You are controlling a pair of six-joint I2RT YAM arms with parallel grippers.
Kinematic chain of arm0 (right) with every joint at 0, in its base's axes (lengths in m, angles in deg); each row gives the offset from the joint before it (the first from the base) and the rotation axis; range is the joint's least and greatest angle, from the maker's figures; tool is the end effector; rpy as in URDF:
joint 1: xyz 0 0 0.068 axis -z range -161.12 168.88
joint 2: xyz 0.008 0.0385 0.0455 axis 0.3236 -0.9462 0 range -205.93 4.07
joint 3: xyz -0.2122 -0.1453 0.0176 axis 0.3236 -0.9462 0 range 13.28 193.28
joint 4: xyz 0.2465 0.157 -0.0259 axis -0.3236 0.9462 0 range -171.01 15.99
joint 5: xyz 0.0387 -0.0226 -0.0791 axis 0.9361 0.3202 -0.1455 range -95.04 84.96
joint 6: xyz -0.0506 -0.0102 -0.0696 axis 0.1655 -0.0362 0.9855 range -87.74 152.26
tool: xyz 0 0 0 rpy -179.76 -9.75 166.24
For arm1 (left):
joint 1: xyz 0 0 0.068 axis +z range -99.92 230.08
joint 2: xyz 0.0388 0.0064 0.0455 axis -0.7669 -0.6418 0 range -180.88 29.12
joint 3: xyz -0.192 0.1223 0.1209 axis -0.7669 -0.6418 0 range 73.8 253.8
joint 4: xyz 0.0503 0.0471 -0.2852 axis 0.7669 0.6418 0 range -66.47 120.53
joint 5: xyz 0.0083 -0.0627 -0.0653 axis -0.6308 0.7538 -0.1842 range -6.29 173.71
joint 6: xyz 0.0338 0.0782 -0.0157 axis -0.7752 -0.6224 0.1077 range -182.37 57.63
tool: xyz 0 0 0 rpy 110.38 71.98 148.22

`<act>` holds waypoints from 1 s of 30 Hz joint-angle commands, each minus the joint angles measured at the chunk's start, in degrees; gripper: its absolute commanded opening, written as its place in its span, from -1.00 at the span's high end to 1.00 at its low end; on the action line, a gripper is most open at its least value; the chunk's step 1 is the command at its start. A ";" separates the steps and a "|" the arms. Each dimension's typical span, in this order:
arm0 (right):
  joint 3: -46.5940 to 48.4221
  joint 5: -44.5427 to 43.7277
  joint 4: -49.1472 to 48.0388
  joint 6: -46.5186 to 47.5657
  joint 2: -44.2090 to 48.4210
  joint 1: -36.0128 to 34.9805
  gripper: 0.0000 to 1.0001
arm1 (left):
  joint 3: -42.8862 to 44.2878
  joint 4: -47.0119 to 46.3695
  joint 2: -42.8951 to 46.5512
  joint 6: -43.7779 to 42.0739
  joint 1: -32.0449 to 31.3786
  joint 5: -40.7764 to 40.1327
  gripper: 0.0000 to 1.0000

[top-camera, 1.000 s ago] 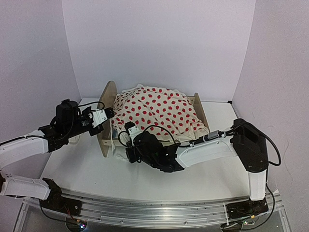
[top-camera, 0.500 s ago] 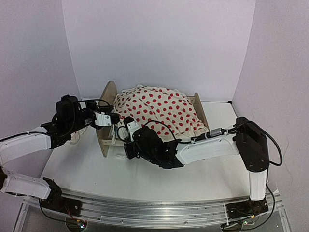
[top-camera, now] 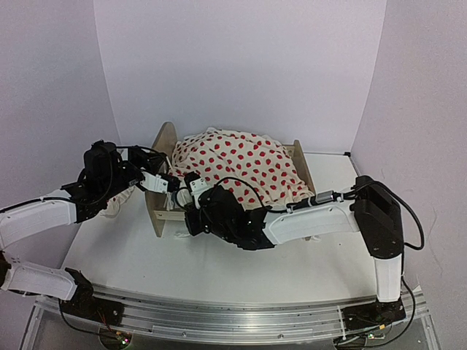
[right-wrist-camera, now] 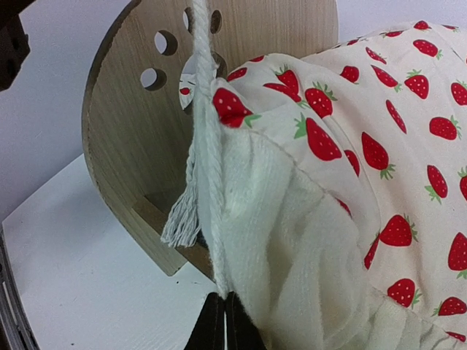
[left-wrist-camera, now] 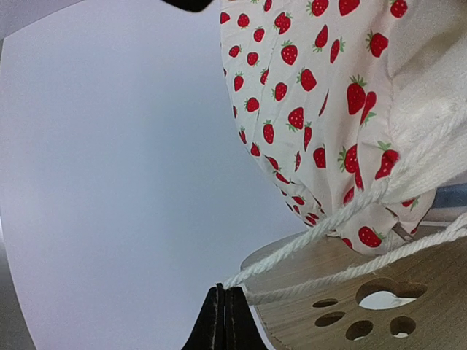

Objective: Set up the pet bed

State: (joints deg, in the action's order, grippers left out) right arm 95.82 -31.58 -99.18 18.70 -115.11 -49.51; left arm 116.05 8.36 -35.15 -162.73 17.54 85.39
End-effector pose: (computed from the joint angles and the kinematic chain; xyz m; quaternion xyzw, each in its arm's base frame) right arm 0.2293 0.4855 0.1670 -0.2446 0.7628 0.2323 0.5516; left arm 0.2877 -0.1861 0.2704 0.6896 0.2899 0.3612 0.5568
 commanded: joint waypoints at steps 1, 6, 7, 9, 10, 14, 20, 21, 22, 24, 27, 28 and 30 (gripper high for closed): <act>2.60 3.24 1.47 -0.15 -1.89 -0.57 1.00 | 4.33 -4.47 -0.63 -6.31 0.78 -3.19 1.00; 2.17 3.26 1.47 -0.41 -1.84 -0.53 1.00 | 4.29 -4.57 -1.02 -7.91 1.10 -2.73 1.00; 2.10 3.26 1.47 -0.52 -1.84 -0.54 1.00 | 4.01 -5.42 -0.97 -8.64 1.13 -2.45 1.00; 1.97 3.33 1.47 -0.60 -1.84 -0.53 1.00 | 4.25 -5.15 -0.64 -7.64 1.18 -1.90 1.00; 1.96 3.41 1.47 -0.67 -1.84 -0.56 1.00 | 4.82 -3.48 -0.47 -7.30 1.19 -1.87 1.00; 2.26 3.86 1.47 -1.15 -2.00 -0.55 1.00 | 4.53 -7.01 -0.65 -12.19 2.37 -2.02 1.00; 3.80 5.37 1.48 -1.58 -3.21 -0.53 1.00 | 7.27 -2.11 0.51 -11.81 2.82 -3.66 1.00; 4.12 5.45 1.42 -1.63 -3.43 -0.52 1.00 | 7.03 -1.21 1.13 -10.60 2.88 -3.67 1.00; 4.36 5.56 1.39 -1.64 -3.70 -0.51 1.00 | 6.61 0.06 1.72 -9.31 2.91 -3.62 1.00; 4.68 5.71 1.38 -1.64 -4.04 -0.52 1.00 | 5.00 1.64 2.39 -7.03 2.90 -3.38 1.00; 4.36 5.79 1.40 -1.68 -4.03 -0.51 1.00 | 2.32 2.07 2.97 -4.48 2.94 -2.26 1.00; 4.12 5.69 1.38 -1.65 -3.85 -0.51 1.00 | 2.13 2.81 3.24 -3.21 2.98 -1.00 1.00; 3.47 5.38 1.38 -1.65 -3.50 -0.51 1.00 | 2.54 5.45 3.27 -2.12 2.99 0.19 1.00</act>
State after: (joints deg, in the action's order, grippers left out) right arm 99.52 -27.36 -100.08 17.45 -117.86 -49.32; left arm 118.09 13.75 -34.29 -169.42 19.68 84.95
